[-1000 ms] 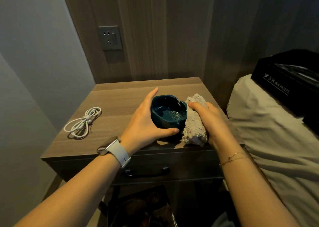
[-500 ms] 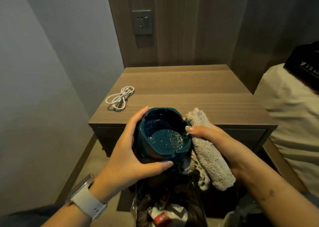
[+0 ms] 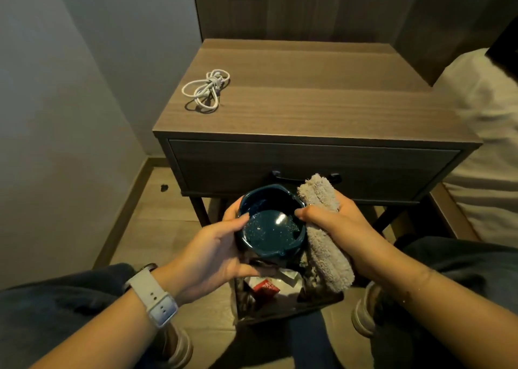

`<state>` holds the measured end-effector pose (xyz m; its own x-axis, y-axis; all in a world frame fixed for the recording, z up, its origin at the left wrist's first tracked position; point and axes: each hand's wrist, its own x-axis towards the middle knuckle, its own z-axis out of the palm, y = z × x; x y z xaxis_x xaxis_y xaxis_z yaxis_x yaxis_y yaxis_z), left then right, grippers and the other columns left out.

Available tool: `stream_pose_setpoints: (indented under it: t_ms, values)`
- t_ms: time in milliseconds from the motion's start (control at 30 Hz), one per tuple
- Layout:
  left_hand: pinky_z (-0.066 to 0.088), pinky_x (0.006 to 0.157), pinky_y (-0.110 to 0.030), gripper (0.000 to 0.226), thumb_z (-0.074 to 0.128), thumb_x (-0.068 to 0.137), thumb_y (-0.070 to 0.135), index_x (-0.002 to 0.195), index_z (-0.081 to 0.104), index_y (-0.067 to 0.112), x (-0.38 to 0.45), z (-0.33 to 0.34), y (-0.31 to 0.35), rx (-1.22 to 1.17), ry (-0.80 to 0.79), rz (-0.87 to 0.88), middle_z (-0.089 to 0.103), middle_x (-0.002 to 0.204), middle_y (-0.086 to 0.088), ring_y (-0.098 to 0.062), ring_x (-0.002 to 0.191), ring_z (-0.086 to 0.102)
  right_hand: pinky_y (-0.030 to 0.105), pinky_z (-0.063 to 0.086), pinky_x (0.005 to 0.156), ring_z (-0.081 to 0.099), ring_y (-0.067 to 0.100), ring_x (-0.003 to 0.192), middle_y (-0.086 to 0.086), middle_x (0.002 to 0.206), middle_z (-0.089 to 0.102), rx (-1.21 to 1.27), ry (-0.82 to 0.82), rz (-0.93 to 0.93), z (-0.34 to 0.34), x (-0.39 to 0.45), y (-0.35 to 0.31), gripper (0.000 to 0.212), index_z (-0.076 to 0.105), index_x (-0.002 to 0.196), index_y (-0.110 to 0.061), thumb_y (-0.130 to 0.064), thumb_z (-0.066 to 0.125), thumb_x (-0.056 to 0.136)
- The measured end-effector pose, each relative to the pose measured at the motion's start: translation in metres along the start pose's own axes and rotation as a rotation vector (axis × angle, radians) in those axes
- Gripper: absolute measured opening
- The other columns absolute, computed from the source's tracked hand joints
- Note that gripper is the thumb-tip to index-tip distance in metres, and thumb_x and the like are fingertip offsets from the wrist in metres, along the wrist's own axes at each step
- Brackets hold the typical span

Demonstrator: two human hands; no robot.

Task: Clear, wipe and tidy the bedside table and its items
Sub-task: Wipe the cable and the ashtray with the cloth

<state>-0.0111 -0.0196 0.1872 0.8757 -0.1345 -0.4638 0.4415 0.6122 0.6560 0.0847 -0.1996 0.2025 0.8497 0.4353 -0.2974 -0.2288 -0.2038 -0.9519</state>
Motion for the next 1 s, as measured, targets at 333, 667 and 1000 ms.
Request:
stream_pose_setpoints:
  t_ms: [333, 667, 1000]
  values:
    - [0.06, 0.069, -0.044, 0.053, 0.069, 0.078, 0.006, 0.126, 0.054, 0.023, 0.008, -0.038, -0.034, -0.044, 0.276, -0.019, 0.062, 0.12, -0.013, -0.036, 0.103, 0.066, 0.032, 0.056, 0.065, 0.071, 0.023, 0.077, 0.009, 0.093, 0.074, -0.007, 0.03, 0.217, -0.017, 0.023, 0.022, 0.026, 0.064, 0.107, -0.022, -0.029, 0.071, 0.082]
    - [0.061, 0.066, -0.043, 0.048, 0.066, 0.088, 0.012, 0.131, 0.043, 0.018, 0.037, -0.068, -0.055, 0.174, 0.525, -0.039, 0.055, 0.125, -0.012, -0.031, 0.102, 0.062, 0.025, 0.046, 0.06, 0.062, 0.008, 0.074, -0.003, 0.093, 0.065, -0.486, 0.007, 0.116, -0.017, 0.028, 0.059, 0.042, 0.039, 0.113, -0.027, -0.044, 0.065, 0.084]
    - [0.058, 0.066, -0.037, 0.026, 0.04, 0.099, 0.043, 0.125, 0.041, 0.04, 0.042, -0.052, -0.071, 0.476, 0.405, -0.008, 0.053, 0.12, 0.005, -0.019, 0.106, 0.057, 0.041, 0.05, 0.073, 0.059, 0.027, 0.088, 0.0, 0.114, 0.048, -1.166, -0.197, -0.447, 0.02, 0.037, 0.067, 0.035, 0.06, 0.112, -0.018, -0.042, 0.057, 0.087]
